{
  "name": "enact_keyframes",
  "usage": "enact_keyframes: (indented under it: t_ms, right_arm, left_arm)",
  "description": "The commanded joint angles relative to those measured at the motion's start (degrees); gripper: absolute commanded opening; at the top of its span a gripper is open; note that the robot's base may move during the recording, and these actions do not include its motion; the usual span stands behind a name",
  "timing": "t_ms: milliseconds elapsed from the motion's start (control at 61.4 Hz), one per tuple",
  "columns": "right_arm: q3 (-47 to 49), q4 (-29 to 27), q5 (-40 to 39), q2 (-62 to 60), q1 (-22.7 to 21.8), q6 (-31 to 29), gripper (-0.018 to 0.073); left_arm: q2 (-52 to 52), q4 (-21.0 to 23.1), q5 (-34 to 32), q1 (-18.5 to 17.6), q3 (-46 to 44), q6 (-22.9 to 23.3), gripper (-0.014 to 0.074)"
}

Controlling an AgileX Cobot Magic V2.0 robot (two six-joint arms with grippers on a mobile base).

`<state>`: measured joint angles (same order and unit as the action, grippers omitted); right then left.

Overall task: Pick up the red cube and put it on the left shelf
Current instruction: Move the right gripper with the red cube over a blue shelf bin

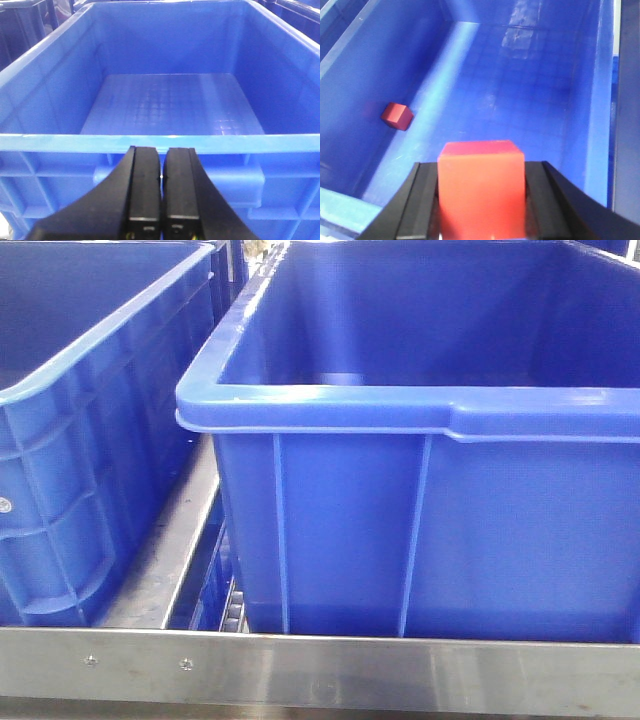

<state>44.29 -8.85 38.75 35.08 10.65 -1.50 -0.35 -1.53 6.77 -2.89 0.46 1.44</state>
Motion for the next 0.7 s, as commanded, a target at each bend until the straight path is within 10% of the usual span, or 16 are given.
enact_keyframes:
  t_ms: [0,684]
  right_arm:
    - [1.6,0.3,-5.5,0.1,0.1,-0.4,0.0029]
    - [5.4,-2.0,-17.6,12.7,0.1,-0.4,0.0029]
  left_arm:
    - [-0.9,0.1,-4.8,0.0,1.4,0.0,0.0101]
    - [-0.9,0.1,-4.8,0.0,1.4,0.0,0.0101]
